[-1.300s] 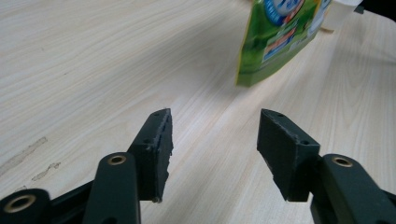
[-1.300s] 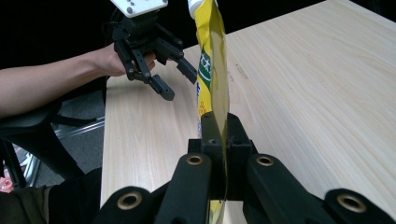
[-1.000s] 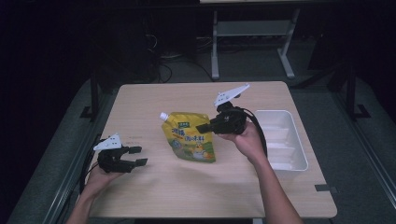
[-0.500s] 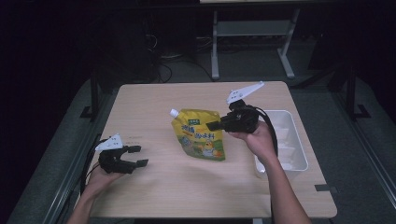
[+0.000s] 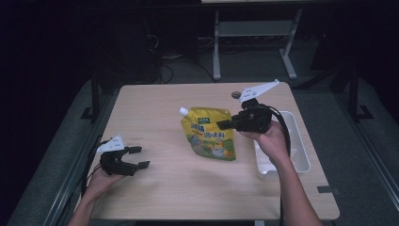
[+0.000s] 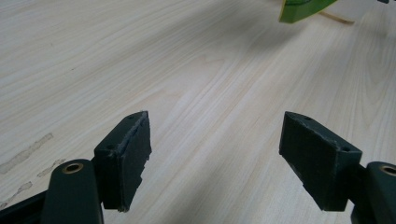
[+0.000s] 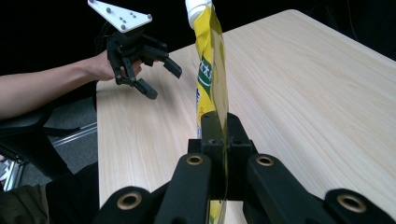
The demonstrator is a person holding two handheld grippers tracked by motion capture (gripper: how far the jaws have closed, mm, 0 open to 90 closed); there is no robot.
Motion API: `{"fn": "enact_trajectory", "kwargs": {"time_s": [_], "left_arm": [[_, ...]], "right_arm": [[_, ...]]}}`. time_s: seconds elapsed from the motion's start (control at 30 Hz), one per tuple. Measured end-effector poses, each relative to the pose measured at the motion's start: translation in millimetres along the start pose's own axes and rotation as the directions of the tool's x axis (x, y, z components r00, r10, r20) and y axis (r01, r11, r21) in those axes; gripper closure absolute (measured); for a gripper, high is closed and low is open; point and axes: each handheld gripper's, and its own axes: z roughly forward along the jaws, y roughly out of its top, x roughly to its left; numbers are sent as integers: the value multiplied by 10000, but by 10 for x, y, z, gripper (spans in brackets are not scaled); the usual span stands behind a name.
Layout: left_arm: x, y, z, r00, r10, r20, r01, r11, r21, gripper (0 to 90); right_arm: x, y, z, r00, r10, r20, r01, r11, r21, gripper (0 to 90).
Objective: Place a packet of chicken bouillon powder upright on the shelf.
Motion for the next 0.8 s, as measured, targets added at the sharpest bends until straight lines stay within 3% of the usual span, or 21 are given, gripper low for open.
{"fn": "enact_trajectory", "kwargs": {"time_s": [0.8], "left_arm": [[-12,-14,18,9999,69,-118,-69,10000,47,221]], "right_arm": [[-56,-164,-501,9974,369,626,-350,9989,-318,896]]}}
